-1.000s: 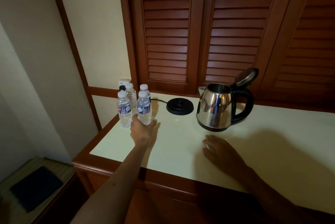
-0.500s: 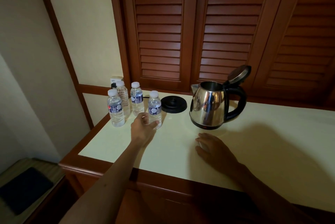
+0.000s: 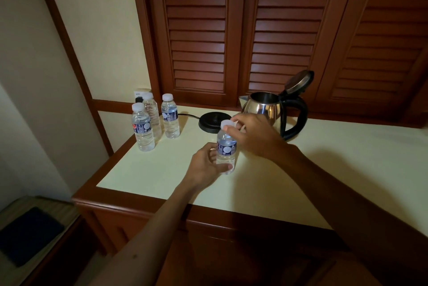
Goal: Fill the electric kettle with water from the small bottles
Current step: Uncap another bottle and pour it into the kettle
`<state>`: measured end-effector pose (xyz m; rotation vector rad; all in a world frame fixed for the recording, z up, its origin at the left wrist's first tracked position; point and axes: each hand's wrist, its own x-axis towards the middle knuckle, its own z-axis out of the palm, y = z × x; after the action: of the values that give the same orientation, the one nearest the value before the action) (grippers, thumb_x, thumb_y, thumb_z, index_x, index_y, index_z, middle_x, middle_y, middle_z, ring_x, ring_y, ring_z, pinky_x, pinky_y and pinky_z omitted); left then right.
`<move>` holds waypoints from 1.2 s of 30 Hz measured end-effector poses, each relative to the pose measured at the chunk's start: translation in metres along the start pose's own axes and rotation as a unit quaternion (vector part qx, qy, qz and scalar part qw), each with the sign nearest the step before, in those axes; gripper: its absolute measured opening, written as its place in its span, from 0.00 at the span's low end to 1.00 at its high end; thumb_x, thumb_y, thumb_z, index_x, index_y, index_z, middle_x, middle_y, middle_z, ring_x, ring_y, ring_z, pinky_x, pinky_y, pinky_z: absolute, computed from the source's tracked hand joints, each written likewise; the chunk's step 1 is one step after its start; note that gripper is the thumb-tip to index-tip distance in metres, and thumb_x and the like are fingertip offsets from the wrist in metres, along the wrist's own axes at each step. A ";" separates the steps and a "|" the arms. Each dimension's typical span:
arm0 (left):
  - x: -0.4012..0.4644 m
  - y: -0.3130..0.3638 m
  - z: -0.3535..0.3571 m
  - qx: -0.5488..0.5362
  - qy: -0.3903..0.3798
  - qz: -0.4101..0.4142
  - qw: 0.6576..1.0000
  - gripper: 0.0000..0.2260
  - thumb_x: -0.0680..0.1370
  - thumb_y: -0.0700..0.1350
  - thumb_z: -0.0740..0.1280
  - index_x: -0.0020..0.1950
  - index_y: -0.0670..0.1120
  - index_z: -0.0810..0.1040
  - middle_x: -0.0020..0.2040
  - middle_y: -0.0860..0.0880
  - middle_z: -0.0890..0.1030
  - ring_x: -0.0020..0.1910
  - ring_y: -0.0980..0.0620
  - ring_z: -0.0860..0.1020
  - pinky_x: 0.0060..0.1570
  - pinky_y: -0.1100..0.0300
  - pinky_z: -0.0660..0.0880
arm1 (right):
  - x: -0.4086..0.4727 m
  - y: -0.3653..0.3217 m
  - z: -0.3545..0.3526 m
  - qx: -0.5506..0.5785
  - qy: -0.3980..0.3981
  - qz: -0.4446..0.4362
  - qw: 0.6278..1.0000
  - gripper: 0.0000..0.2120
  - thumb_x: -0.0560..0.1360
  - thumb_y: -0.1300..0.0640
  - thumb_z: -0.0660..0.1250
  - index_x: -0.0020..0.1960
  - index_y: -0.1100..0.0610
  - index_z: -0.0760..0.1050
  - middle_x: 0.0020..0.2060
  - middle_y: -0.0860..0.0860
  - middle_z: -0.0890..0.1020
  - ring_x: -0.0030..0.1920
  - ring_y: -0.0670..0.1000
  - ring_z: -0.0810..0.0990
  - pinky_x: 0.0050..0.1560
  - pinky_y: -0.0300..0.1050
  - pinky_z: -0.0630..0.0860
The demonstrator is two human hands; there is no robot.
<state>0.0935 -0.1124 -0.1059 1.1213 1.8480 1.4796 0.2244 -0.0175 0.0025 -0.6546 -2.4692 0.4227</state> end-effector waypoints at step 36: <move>-0.003 0.002 0.014 -0.106 -0.129 0.031 0.986 0.22 0.68 0.31 0.76 0.60 0.44 0.81 0.53 0.44 0.86 0.56 0.44 0.83 0.62 0.47 0.76 | 0.016 0.017 -0.039 -0.001 -0.206 -0.155 0.966 0.21 0.72 0.74 0.62 0.57 0.52 0.78 0.55 0.46 0.76 0.56 0.43 0.72 0.54 0.34 0.69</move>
<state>0.1064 -0.1074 -0.1077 1.2105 1.4576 1.4499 0.2410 0.0111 0.0337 -0.1802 -2.8997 0.4704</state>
